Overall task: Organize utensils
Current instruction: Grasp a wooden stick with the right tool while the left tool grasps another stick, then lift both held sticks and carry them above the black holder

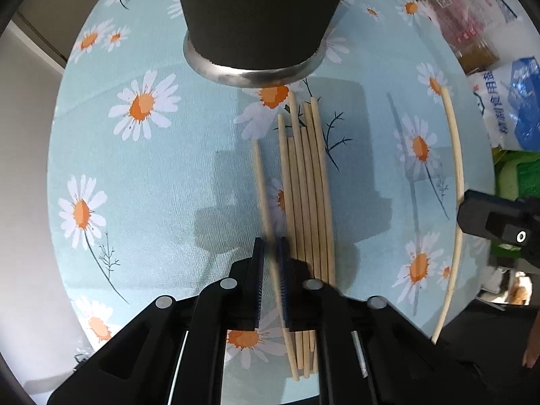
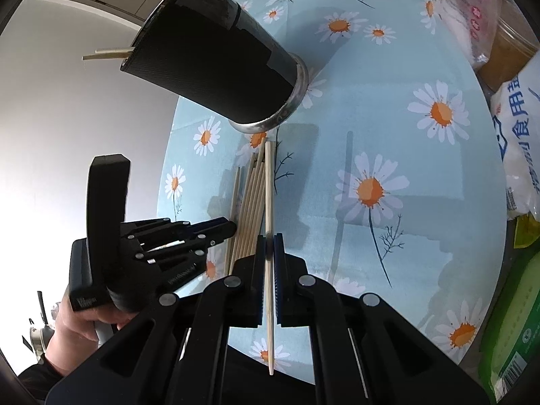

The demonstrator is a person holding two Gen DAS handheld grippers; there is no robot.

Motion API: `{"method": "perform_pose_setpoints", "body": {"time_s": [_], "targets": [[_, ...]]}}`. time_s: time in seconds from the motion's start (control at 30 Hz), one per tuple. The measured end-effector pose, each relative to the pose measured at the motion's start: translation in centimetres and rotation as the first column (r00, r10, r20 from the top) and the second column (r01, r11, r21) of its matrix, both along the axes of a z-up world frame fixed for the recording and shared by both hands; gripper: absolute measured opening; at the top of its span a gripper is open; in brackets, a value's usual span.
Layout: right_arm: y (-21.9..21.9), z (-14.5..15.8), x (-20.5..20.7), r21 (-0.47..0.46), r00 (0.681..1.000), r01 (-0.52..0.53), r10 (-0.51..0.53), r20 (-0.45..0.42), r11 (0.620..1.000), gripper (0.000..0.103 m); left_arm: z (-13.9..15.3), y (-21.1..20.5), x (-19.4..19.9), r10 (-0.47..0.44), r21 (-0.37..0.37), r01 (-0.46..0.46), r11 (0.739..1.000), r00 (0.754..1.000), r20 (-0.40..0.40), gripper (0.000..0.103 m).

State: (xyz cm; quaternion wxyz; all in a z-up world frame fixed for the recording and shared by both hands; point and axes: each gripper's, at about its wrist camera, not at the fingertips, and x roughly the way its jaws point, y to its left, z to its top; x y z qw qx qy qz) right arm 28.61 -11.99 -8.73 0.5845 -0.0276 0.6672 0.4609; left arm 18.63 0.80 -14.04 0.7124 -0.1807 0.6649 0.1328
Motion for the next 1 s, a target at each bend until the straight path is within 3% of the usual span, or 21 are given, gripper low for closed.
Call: {"method": "perform_pose_setpoints", "body": {"time_s": [0.07,0.37,0.6,0.7,0.9,1.0], "targets": [[0.2,-0.1,0.0,-0.002,1.0,0.003,-0.003,0.0,1.0,0.005,0.0,-0.2,0.1,0.002,0.012,-0.002,1.0,1.0,0.002,0.004],[0.4,0.3,-0.7,0.0,0.999,0.018,-0.018,0.042,1.0,0.005,-0.2,1.5,-2.6,0.063,-0.056,-0.058,0.997,0.994,0.089,0.004],[1.2,1.5,-1.7,0.055,0.996,0.021,-0.026,0.089,0.998,0.005,2.6,2.4,-4.8,0.05,-0.08,-0.034,0.996,0.975,0.216,0.004],[1.5,2.1,-2.1,0.092,0.995,0.029,-0.038,0.097,0.995,0.005,4.9,3.1,-5.2,0.046,-0.086,-0.023,0.996,0.961,0.271,0.004],[2.5,4.7,-2.9,0.205,0.986,0.036,-0.068,0.153,0.978,0.005,9.4,3.5,-6.5,0.002,-0.07,0.029,0.997,0.912,0.411,0.004],[3.0,6.4,-3.2,0.262,0.98,0.036,-0.085,0.179,0.965,0.005,11.9,3.8,-7.0,-0.02,-0.054,0.054,0.997,0.871,0.492,0.004]]}}
